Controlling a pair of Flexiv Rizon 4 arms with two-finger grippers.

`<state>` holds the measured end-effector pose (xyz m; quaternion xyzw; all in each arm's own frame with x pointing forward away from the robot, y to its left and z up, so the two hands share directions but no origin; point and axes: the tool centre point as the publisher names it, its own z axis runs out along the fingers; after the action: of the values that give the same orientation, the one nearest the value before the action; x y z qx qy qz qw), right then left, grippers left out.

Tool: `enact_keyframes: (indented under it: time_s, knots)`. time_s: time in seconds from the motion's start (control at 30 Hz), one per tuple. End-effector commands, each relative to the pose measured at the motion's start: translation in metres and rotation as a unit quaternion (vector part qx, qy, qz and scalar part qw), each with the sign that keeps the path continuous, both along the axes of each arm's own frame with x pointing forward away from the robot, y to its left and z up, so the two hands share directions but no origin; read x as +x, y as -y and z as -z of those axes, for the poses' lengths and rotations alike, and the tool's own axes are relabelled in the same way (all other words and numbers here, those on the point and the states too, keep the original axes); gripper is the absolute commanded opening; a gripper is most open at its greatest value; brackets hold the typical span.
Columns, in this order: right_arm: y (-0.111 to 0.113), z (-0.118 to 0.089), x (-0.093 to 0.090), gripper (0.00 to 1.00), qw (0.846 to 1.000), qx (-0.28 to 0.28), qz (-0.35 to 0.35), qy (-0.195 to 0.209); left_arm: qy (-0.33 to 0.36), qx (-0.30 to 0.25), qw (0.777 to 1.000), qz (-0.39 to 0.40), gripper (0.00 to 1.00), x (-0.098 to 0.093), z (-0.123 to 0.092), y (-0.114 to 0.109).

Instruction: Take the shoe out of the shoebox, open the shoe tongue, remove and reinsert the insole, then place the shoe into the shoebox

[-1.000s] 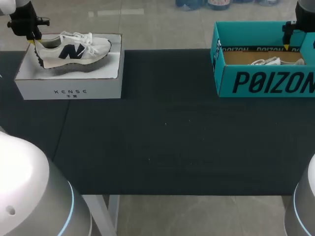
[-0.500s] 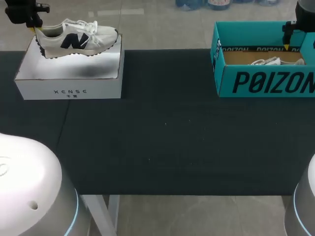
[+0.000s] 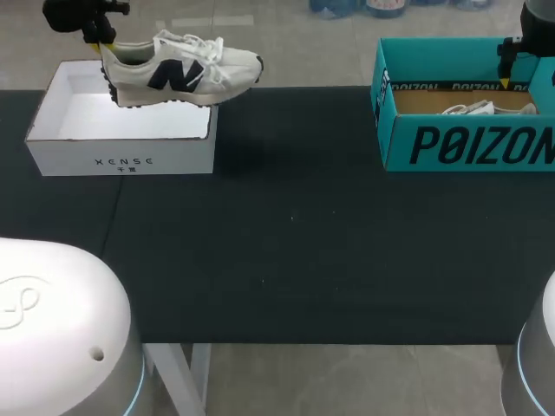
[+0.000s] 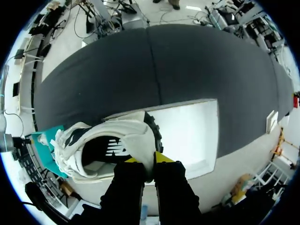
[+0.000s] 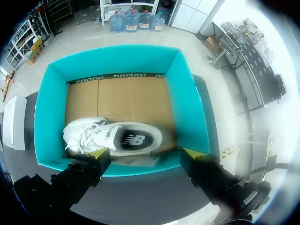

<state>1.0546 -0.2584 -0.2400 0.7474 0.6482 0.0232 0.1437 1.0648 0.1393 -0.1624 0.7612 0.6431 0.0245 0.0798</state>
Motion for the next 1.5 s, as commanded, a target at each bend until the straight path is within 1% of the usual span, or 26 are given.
enact_keyframes:
  time_s: [0.03,0.13,0.23,0.37,0.5,0.6,0.67,0.73,0.87,0.93,1.07,1.23,1.37,1.5]
  knots:
    - [0.0,0.0,-0.001,1.0,1.0,-0.001,0.0,0.002,0.069,0.012,0.998,0.002,0.0,-0.062,0.011,0.041]
    - [0.0,0.0,-0.001,1.0,1.0,-0.001,0.0,0.002,0.063,0.012,0.998,0.013,0.0,-0.083,0.022,0.069]
    - [0.0,0.0,-0.001,1.0,1.0,-0.001,0.0,0.002,0.059,0.01,0.998,0.022,0.0,-0.095,0.032,0.086]
    - [0.0,0.0,-0.001,1.0,1.0,-0.001,0.0,0.002,0.05,0.003,0.998,0.033,0.0,-0.107,0.04,0.102]
    - [0.0,0.0,-0.001,1.0,1.0,-0.001,0.0,0.002,0.05,-0.001,0.998,0.046,0.0,-0.116,0.044,0.112]
    - [0.0,0.0,-0.001,1.0,1.0,-0.001,0.0,0.002,0.053,-0.003,0.997,0.062,0.0,-0.127,0.044,0.123]
    - [0.0,0.0,-0.001,1.0,1.0,-0.001,0.0,0.002,0.066,0.005,0.996,0.067,0.0,-0.134,0.045,0.132]
    - [0.0,0.0,-0.001,1.0,1.0,-0.001,0.0,0.002,0.059,-0.001,0.996,0.07,0.0,-0.141,0.052,0.145]
    - [0.0,0.0,-0.001,1.0,1.0,-0.001,0.0,0.002,0.063,0.003,0.995,0.078,0.0,-0.155,0.065,0.178]
    - [0.0,0.0,-0.001,1.0,1.0,-0.001,0.0,0.002,0.057,-0.004,0.995,0.076,0.0,-0.166,0.07,0.193]
    - [0.0,0.0,-0.001,1.0,1.0,-0.001,0.0,0.002,0.059,-0.004,0.995,0.077,0.0,-0.175,0.089,0.222]
    - [0.0,0.0,-0.001,1.0,1.0,-0.001,0.0,0.002,0.052,0.002,0.995,0.083,0.0,-0.182,0.108,0.251]
    - [0.0,0.0,-0.001,1.0,1.0,-0.001,0.0,0.002,0.048,0.006,0.996,0.081,0.0,-0.184,0.119,0.264]
    - [0.0,0.0,-0.001,1.0,1.0,-0.001,0.0,0.002,0.04,0.011,0.997,0.068,0.0,-0.186,0.13,0.267]
